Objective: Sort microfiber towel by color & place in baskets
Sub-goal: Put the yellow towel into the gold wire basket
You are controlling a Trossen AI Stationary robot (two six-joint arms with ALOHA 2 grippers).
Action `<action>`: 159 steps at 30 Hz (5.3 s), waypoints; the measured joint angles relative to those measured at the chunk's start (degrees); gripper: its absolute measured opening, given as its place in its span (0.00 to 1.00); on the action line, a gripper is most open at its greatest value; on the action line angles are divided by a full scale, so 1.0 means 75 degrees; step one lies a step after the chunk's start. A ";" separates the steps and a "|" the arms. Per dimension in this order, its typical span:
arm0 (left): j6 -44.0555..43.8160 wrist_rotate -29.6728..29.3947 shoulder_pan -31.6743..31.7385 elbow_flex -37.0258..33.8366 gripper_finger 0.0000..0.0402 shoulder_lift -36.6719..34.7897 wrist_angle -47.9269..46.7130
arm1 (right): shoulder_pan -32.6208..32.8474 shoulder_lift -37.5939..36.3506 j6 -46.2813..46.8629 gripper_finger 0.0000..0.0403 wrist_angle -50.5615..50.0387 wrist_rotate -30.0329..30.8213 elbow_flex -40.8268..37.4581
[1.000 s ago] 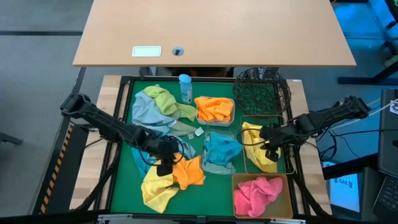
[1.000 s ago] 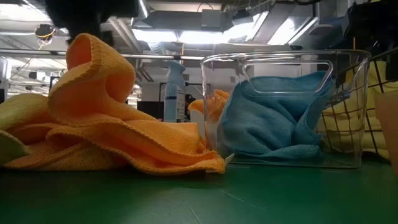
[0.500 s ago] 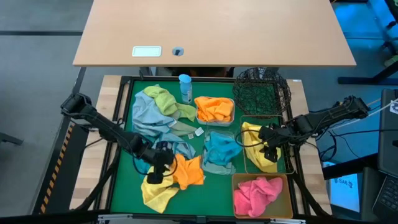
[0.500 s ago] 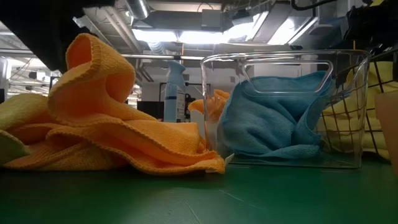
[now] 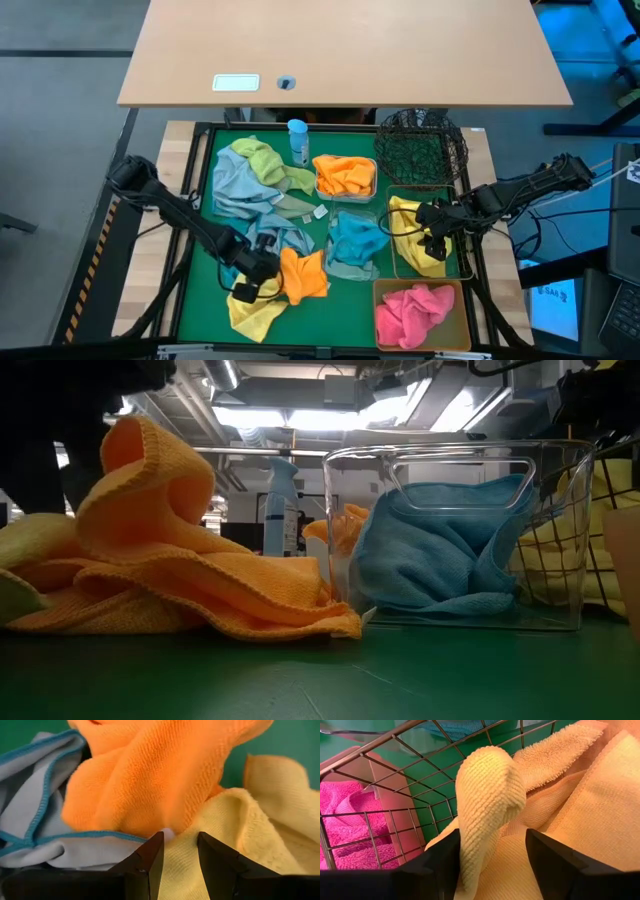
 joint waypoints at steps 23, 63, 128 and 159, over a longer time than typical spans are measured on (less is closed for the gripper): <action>-0.0452 0.0728 0.0006 0.0000 0.01 -0.0259 -0.0122 | 0.0000 0.0000 0.0004 0.53 0.0378 -0.0909 0.0000; 0.2553 -0.1850 0.2361 0.0017 0.00 -0.2763 0.6710 | -0.0003 0.2360 -0.5386 0.53 1.1348 0.1993 0.0012; 0.2279 -0.1006 0.2620 0.0006 0.19 -0.2755 0.4709 | -0.0595 0.1610 -0.3852 0.01 0.6289 0.3197 0.2748; 0.2320 -0.1021 0.2620 0.0006 0.19 -0.2755 0.4705 | -0.0593 -0.1768 0.1363 0.01 0.0701 0.0656 0.0669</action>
